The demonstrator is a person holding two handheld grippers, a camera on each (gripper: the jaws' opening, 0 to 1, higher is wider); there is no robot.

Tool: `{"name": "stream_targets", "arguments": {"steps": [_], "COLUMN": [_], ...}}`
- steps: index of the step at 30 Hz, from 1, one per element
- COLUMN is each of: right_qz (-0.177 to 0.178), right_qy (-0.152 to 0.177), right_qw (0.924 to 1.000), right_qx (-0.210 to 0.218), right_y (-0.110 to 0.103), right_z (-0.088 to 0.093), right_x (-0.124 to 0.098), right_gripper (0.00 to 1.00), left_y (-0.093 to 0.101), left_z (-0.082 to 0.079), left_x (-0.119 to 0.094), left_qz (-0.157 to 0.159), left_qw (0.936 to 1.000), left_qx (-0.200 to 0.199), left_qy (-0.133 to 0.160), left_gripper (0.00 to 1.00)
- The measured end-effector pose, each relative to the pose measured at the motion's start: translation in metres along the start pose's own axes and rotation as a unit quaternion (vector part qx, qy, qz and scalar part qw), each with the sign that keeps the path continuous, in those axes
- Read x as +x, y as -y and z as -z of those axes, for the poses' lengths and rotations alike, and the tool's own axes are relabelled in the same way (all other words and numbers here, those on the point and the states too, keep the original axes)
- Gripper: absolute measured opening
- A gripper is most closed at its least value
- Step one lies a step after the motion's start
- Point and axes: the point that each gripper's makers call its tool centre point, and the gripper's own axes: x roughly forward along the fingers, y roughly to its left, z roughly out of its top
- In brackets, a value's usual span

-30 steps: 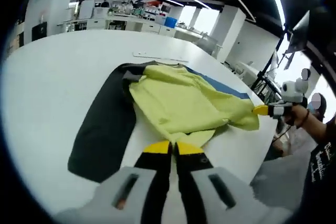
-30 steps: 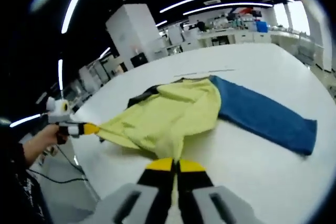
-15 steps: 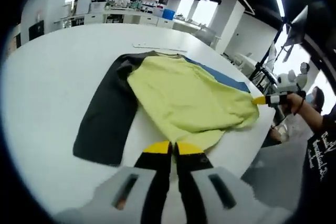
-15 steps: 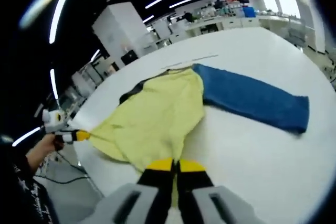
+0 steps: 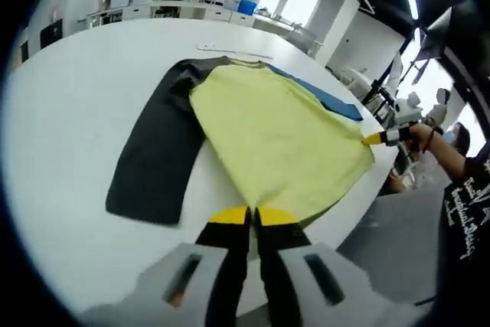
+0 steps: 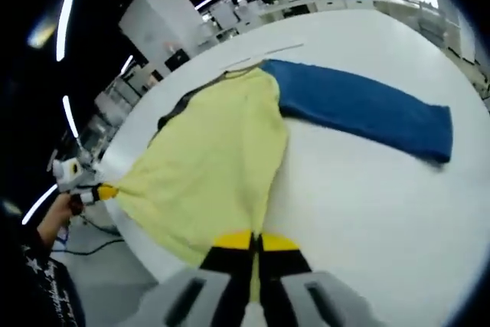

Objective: Fold the garment on the visible template until the final outline fits inside the template.

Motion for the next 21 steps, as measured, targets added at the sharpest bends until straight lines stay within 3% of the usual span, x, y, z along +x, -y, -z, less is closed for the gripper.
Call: {"name": "stream_targets", "arguments": {"steps": [9, 13, 21], "right_qz": [0.014, 0.019, 0.018], "right_qy": [-0.016, -0.019, -0.017], "right_qw": [0.9997, 0.9994, 0.9995], "right_qx": [-0.013, -0.023, -0.019], "right_y": [0.006, 0.005, 0.007], "right_z": [0.009, 0.011, 0.011], "right_x": [0.001, 0.0, 0.0], "right_gripper": [0.0, 0.0, 0.0], "left_y": [0.015, 0.02, 0.02], "left_z": [0.03, 0.035, 0.039], "left_x": [0.003, 0.004, 0.003], "left_qz": [-0.004, -0.009, -0.015], "left_qw": [0.9994, 0.999, 0.9986], "left_qx": [-0.005, 0.013, 0.012], "left_qy": [-0.033, -0.042, -0.049], "left_gripper": [0.0, 0.0, 0.0]}}
